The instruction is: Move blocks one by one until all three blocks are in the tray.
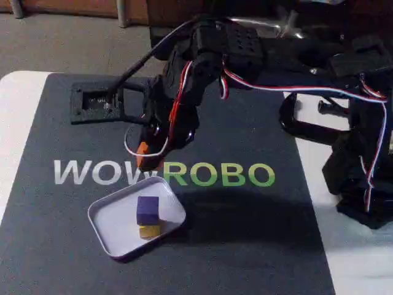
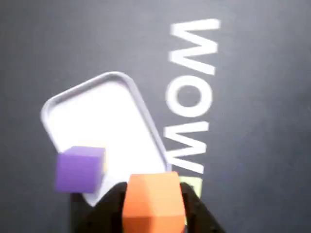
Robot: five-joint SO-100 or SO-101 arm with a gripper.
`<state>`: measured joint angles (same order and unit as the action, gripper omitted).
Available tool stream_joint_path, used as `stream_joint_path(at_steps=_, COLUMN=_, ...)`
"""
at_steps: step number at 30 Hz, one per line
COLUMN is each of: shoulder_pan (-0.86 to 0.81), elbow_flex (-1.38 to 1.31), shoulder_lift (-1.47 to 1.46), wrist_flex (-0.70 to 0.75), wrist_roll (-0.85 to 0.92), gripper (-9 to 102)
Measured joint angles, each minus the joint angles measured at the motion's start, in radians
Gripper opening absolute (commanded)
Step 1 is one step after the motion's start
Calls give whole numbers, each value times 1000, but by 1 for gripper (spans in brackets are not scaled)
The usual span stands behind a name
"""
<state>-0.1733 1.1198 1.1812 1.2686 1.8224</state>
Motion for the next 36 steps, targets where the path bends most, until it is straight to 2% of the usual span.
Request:
stream_joint_path(at_steps=10, shoulder_pan=-9, elbow_flex=138, shoulder_lift=0, wrist_flex=-37, wrist_roll=144, gripper=-8)
stream_joint_path(at_steps=27, shoulder_pan=32, elbow_flex=152, shoulder_lift=0, wrist_flex=-104, wrist_roll=132, gripper=-6)
stream_joint_path(at_steps=31, shoulder_pan=41, elbow_flex=152, shoulder_lift=0, wrist_flex=-124, wrist_roll=126, gripper=0)
stream_joint_path(at_steps=36, shoulder_pan=40, elbow_flex=152, shoulder_lift=0, wrist_flex=-138, wrist_roll=114, gripper=14)
